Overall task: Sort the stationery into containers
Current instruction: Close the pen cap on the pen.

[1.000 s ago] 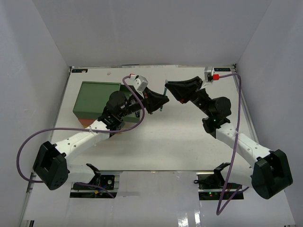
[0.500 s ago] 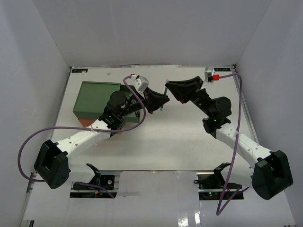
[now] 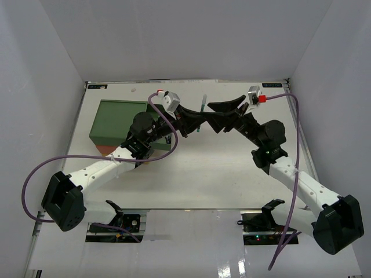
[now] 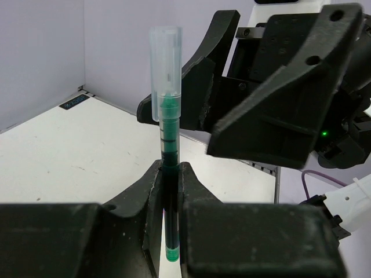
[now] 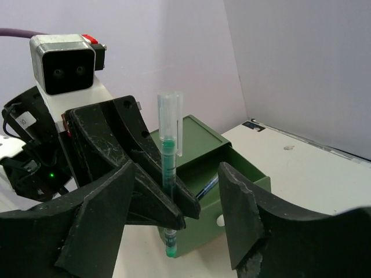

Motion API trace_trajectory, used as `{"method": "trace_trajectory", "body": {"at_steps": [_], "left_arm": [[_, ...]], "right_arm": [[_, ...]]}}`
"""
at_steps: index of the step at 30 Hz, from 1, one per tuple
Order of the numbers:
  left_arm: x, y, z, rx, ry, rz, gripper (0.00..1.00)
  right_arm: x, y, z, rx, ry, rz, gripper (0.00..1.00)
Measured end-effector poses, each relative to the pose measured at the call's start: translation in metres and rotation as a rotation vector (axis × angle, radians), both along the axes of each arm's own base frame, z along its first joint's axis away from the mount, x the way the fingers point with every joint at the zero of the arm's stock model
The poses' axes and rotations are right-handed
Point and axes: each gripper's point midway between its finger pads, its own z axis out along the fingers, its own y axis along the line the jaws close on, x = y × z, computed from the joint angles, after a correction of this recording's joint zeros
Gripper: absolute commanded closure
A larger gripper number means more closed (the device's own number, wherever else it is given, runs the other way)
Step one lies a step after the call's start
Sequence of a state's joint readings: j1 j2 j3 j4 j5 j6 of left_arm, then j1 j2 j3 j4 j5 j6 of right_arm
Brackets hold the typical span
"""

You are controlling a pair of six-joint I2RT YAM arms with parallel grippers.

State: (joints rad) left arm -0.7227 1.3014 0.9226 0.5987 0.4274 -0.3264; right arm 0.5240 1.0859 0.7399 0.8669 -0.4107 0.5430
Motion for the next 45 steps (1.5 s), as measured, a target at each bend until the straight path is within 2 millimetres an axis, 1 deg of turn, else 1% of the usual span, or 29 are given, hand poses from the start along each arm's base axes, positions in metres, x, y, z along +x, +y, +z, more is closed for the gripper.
{"method": "trace_trajectory", "body": {"at_steps": [1, 2, 4, 5, 7, 9, 13, 17, 20, 22, 23, 24, 25, 27, 28, 29, 30, 32, 37, 39, 41, 45], "left_arm": [[0.000, 0.000, 0.000, 0.000, 0.000, 0.002, 1.00], [0.001, 0.000, 0.000, 0.002, -0.002, 0.004, 1.00], [0.002, 0.001, -0.002, 0.008, -0.002, 0.011, 1.00], [0.003, 0.001, -0.004, 0.015, 0.001, 0.016, 1.00], [0.004, 0.001, -0.007, 0.029, 0.002, 0.020, 1.00], [0.005, 0.001, -0.014, 0.056, 0.009, 0.026, 1.00], [0.007, 0.002, -0.030, 0.118, 0.017, 0.037, 1.00], [0.008, 0.004, -0.044, 0.182, 0.020, 0.042, 1.00], [0.007, 0.006, -0.051, 0.216, 0.019, 0.043, 1.00], [0.007, 0.007, -0.054, 0.230, 0.018, 0.043, 1.00], [0.007, 0.007, -0.055, 0.235, 0.015, 0.043, 1.00], [0.006, 0.007, -0.055, 0.236, 0.012, 0.042, 1.00], [0.006, 0.008, -0.054, 0.238, 0.009, 0.041, 1.00], [0.004, 0.008, -0.052, 0.237, 0.001, 0.038, 1.00], [0.004, 0.008, -0.052, 0.236, -0.002, 0.036, 1.00], [0.003, 0.008, -0.051, 0.235, -0.004, 0.033, 1.00], [0.002, 0.008, -0.050, 0.234, -0.006, 0.029, 1.00], [0.001, 0.008, -0.049, 0.233, -0.009, 0.022, 1.00], [-0.001, 0.008, -0.049, 0.232, -0.011, 0.012, 1.00], [-0.002, 0.007, -0.050, 0.233, -0.010, 0.008, 1.00], [-0.002, 0.007, -0.050, 0.233, -0.010, 0.007, 1.00], [-0.004, 0.007, -0.055, 0.240, -0.002, 0.004, 1.00]], "right_arm": [[-0.001, -0.001, -0.001, -0.006, 0.000, -0.002, 0.30], [-0.002, -0.002, -0.002, -0.013, -0.001, -0.006, 0.23], [-0.004, -0.004, -0.003, -0.033, -0.001, -0.014, 0.15], [-0.006, -0.005, -0.005, -0.044, -0.001, -0.019, 0.07], [-0.007, -0.009, -0.007, -0.065, 0.008, -0.040, 0.02], [-0.007, -0.014, -0.010, -0.085, 0.024, -0.068, 0.09], [-0.005, -0.025, -0.018, -0.134, 0.067, -0.136, 0.10], [-0.006, -0.035, -0.022, -0.186, 0.087, -0.182, 0.09], [-0.004, -0.037, -0.007, -0.209, 0.093, -0.203, 0.07], [-0.002, -0.038, 0.011, -0.208, 0.086, -0.216, 0.05], [-0.001, -0.039, 0.015, -0.208, 0.088, -0.222, 0.04], [0.001, -0.039, 0.028, -0.200, 0.079, -0.229, 0.03], [0.002, -0.040, 0.036, -0.195, 0.075, -0.235, 0.01], [0.006, -0.039, 0.044, -0.194, 0.087, -0.243, 0.00], [0.010, -0.038, 0.045, -0.198, 0.097, -0.247, 0.03], [0.013, -0.036, 0.045, -0.206, 0.113, -0.250, 0.05], [0.017, -0.035, 0.044, -0.211, 0.126, -0.251, 0.05], [0.026, -0.029, 0.035, -0.234, 0.175, -0.245, 0.06], [0.040, -0.016, 0.002, -0.306, 0.294, -0.227, 0.08], [0.041, -0.011, -0.009, -0.328, 0.325, -0.216, 0.10], [0.040, -0.006, -0.016, -0.341, 0.344, -0.204, 0.11], [0.036, 0.003, -0.018, -0.347, 0.349, -0.186, 0.14]]}}
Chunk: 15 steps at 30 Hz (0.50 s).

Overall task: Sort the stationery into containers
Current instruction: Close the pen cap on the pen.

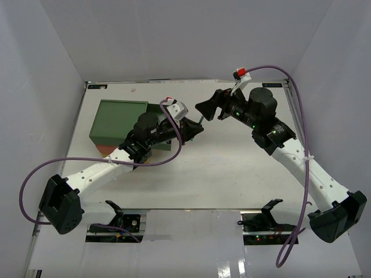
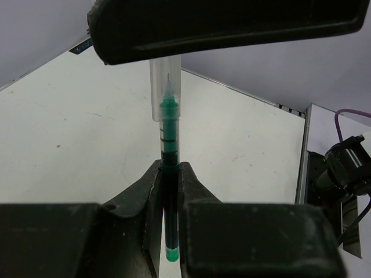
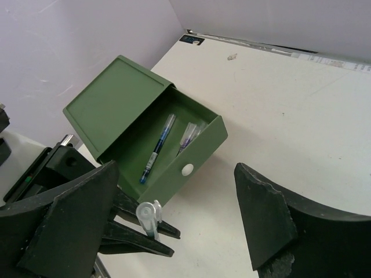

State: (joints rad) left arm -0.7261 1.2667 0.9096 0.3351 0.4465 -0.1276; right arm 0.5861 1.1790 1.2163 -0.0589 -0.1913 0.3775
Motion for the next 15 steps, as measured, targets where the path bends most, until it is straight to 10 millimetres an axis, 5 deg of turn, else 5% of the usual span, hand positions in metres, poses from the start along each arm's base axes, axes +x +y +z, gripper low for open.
{"method": "trace_trajectory", "body": {"at_steps": [15], "left_arm": [[-0.001, 0.000, -0.004, 0.009, 0.015, -0.002, 1.00]], "right_arm": [[-0.004, 0.019, -0.009, -0.029, 0.004, 0.004, 0.31]]}}
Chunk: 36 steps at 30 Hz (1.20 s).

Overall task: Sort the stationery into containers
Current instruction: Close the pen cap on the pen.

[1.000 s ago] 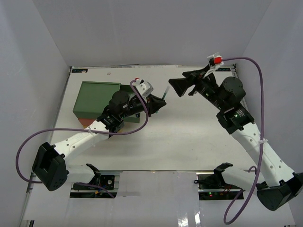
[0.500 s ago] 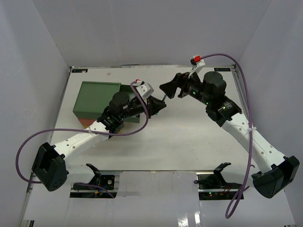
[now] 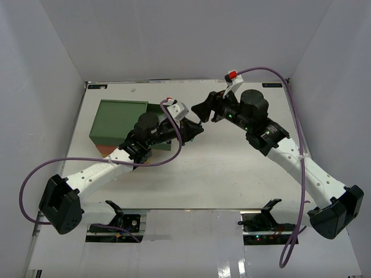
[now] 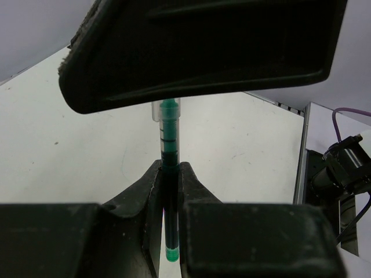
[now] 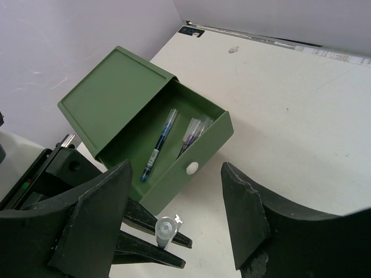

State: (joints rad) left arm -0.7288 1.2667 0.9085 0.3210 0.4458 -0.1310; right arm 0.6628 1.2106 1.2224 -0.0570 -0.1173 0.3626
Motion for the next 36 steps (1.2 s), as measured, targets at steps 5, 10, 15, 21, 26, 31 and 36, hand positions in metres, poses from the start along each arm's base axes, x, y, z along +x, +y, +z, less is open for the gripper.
{"method": "trace_trajectory", "body": {"at_steps": [5, 10, 15, 21, 26, 31, 36], "left_arm": [[0.0000, 0.0000, -0.0001, 0.000, 0.001, 0.000, 1.00], [-0.0001, -0.0001, -0.0003, 0.001, 0.001, 0.000, 1.00], [-0.0001, 0.0000, -0.0003, 0.001, 0.002, 0.000, 1.00], [-0.0002, 0.0001, -0.0010, 0.003, 0.004, 0.000, 1.00], [-0.0004, 0.0001, -0.0016, 0.004, 0.006, 0.000, 1.00], [-0.0004, 0.0002, -0.0013, 0.004, 0.005, 0.000, 1.00], [-0.0004, 0.0004, -0.0026, 0.008, 0.007, 0.000, 1.00]], "right_arm": [[-0.0010, 0.0027, -0.0002, -0.008, -0.010, -0.014, 0.40], [-0.0003, 0.0028, -0.0003, -0.015, -0.017, -0.030, 0.45], [0.0010, 0.0021, -0.0002, -0.022, -0.025, -0.042, 0.53], [0.0016, 0.0017, -0.0002, -0.024, -0.027, -0.048, 0.60], [0.0011, 0.0044, -0.0024, -0.027, -0.024, -0.041, 0.69], [0.0016, 0.0070, -0.0062, -0.034, -0.016, -0.037, 0.77], [0.0002, 0.0084, -0.0057, -0.026, -0.010, -0.032, 0.91]]}}
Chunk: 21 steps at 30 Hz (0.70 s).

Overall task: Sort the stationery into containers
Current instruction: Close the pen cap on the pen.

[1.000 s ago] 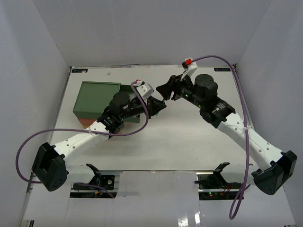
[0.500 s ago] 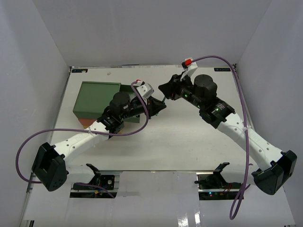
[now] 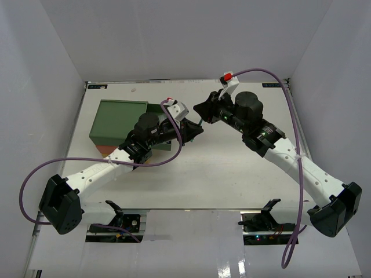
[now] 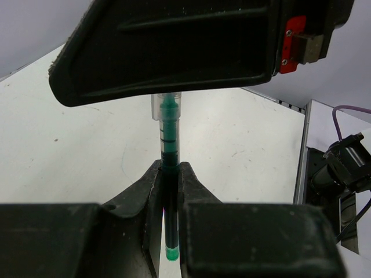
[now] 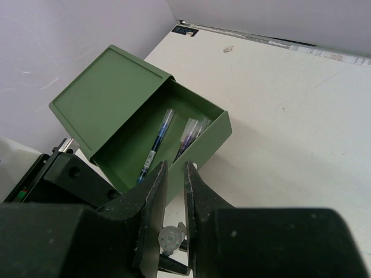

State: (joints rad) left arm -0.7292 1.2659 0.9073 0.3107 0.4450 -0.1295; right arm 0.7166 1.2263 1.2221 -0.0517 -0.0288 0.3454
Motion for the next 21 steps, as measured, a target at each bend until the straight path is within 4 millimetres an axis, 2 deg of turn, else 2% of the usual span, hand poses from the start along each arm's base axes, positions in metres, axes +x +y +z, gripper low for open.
{"method": "trace_trajectory", "body": {"at_steps": [21], "left_arm": [[0.0004, 0.0015, -0.0019, 0.015, 0.008, 0.009, 1.00]], "right_arm": [[-0.0011, 0.0017, -0.0055, -0.016, 0.001, -0.019, 0.92]]}}
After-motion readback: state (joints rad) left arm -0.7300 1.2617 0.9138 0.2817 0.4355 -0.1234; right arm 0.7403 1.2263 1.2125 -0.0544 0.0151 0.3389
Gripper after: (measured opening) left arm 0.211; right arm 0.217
